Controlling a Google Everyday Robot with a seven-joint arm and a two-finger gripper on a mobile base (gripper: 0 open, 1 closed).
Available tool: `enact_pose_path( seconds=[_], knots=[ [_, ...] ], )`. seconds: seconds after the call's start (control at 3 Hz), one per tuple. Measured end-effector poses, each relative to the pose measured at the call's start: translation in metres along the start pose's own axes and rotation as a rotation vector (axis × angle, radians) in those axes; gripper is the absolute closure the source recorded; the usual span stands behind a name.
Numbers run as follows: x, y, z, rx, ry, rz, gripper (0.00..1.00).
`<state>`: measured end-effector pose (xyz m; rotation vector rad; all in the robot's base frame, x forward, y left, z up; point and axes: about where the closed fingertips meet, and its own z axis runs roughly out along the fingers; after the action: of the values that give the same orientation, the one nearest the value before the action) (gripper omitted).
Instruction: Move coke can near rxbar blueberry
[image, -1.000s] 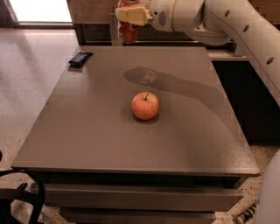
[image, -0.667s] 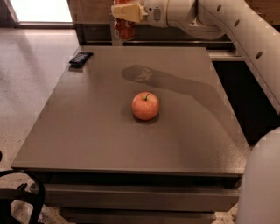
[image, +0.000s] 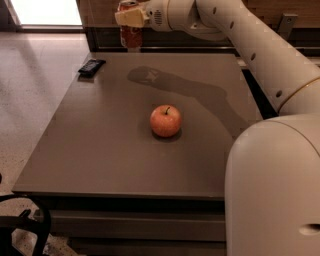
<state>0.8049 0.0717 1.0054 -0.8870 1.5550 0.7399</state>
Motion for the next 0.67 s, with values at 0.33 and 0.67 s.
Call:
enact_pose_path(
  seconds=[0.33,0.67],
  knots=[
    [0.026,0.01,0.041,-0.026,0.005,0.047,1.0],
    [0.048,0.022,0.074,-0.054,0.021,0.059,1.0]
  ],
)
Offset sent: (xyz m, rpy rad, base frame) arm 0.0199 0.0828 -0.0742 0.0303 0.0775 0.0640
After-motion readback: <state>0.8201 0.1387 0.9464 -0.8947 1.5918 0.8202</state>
